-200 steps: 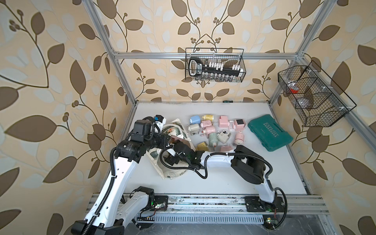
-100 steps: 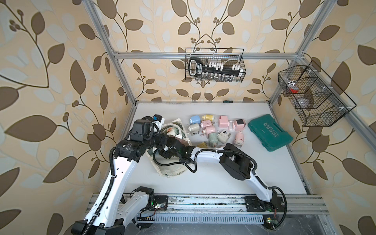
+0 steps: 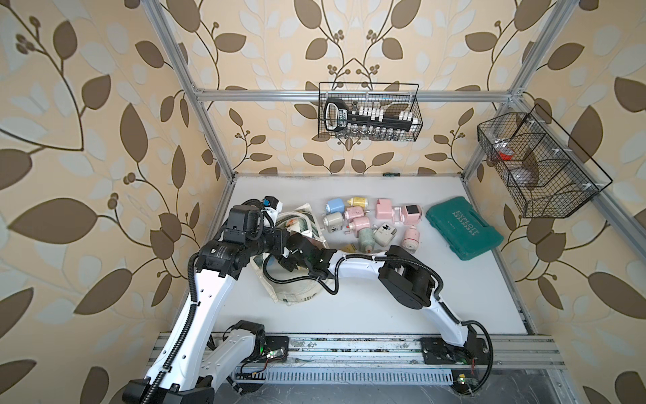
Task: Take out the pencil sharpeners from the tote bags
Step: Pick up the pencil sharpener from the canvas bag.
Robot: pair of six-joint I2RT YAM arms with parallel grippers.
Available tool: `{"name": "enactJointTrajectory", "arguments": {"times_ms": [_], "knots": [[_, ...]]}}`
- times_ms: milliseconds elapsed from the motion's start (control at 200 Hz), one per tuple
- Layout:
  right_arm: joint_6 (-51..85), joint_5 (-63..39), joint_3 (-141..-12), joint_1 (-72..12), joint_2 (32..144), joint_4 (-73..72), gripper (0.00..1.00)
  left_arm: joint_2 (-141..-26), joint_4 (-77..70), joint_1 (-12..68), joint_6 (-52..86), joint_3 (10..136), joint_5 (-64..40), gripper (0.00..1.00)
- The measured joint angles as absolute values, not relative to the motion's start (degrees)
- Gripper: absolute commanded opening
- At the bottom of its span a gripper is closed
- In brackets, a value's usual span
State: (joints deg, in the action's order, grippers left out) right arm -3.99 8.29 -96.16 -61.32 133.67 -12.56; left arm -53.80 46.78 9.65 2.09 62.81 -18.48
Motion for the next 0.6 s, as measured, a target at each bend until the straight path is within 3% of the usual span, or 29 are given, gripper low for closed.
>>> {"name": "enactJointTrajectory", "arguments": {"times_ms": [600], "knots": [[-0.9,7.7,-89.2,-63.2,126.0,-7.9,0.33,-53.6,46.9,9.7,2.1,62.8,-19.9,0.0]]}}
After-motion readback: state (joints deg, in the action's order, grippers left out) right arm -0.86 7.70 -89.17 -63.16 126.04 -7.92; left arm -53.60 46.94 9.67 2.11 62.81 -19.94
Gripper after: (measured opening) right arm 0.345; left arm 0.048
